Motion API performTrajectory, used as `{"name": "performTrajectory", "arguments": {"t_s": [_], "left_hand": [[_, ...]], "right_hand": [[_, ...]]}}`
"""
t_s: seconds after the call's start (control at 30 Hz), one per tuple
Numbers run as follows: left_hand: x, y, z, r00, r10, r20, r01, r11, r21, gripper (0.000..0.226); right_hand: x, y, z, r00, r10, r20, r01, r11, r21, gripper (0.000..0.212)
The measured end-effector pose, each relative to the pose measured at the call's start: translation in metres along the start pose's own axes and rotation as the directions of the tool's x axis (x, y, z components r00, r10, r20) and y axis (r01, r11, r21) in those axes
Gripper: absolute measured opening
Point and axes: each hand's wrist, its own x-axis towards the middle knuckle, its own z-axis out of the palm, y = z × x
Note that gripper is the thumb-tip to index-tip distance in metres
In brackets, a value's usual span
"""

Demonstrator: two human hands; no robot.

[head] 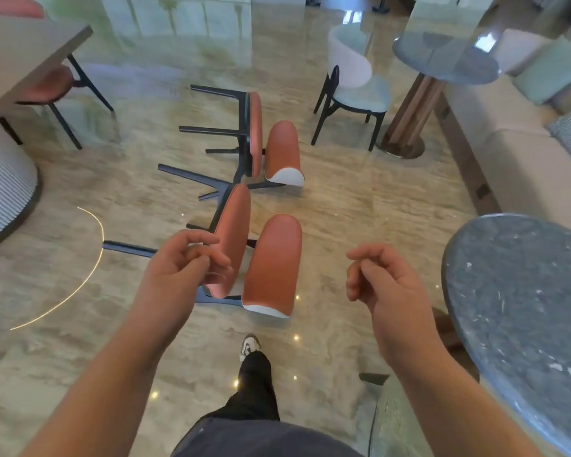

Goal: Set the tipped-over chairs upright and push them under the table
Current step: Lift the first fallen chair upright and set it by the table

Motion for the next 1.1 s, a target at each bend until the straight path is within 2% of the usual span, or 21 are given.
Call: {"name": "performTrajectory", "arguments": {"t_s": [0.17,0.33,0.47,0.6,0.73,0.9,1.0,1.1], "left_hand": [[0.119,-0.006,0.016,1.000,-0.029,-0.006,0.029,1.000,-0.001,0.039],[0.226,0.002,0.030,0.996,-0.084,0.003,0.084,0.996,0.001,0.037],[0.290,0.009,0.047,0.996,-0.084,0.004,0.084,0.996,-0.002,0.040],[0.330,0.008,0.056,0.998,-0.067,-0.021,0.067,0.998,-0.004,0.038],[0.361,-0.001,0.068,0.983,-0.090,-0.160,0.091,0.996,0.000,0.040],[0.377,-0.011,0.112,0.938,-0.107,-0.329,0.108,0.994,-0.018,0.042],[0.381,-0.013,0.154,0.860,-0.153,-0.487,0.145,0.988,-0.053,0.044],[0.380,-0.001,0.195,0.785,-0.175,-0.594,0.148,0.984,-0.095,0.041]], "right_hand": [[0.117,0.002,0.018,0.998,0.066,-0.014,-0.067,0.994,-0.084,0.038],[0.228,-0.013,0.036,0.998,0.062,-0.020,-0.064,0.995,-0.078,0.023],[0.287,-0.016,0.040,0.996,0.087,-0.020,-0.088,0.991,-0.099,0.025],[0.342,-0.015,0.038,0.994,0.100,0.047,-0.093,0.988,-0.119,0.024],[0.407,-0.010,0.030,0.983,0.113,0.147,-0.089,0.983,-0.161,0.026],[0.498,0.002,0.012,0.930,0.089,0.357,-0.014,0.978,-0.208,0.025],[0.555,0.001,-0.001,0.858,0.139,0.494,0.003,0.961,-0.275,0.022],[0.601,-0.007,-0.014,0.792,0.164,0.589,-0.016,0.969,-0.248,0.024]]}}
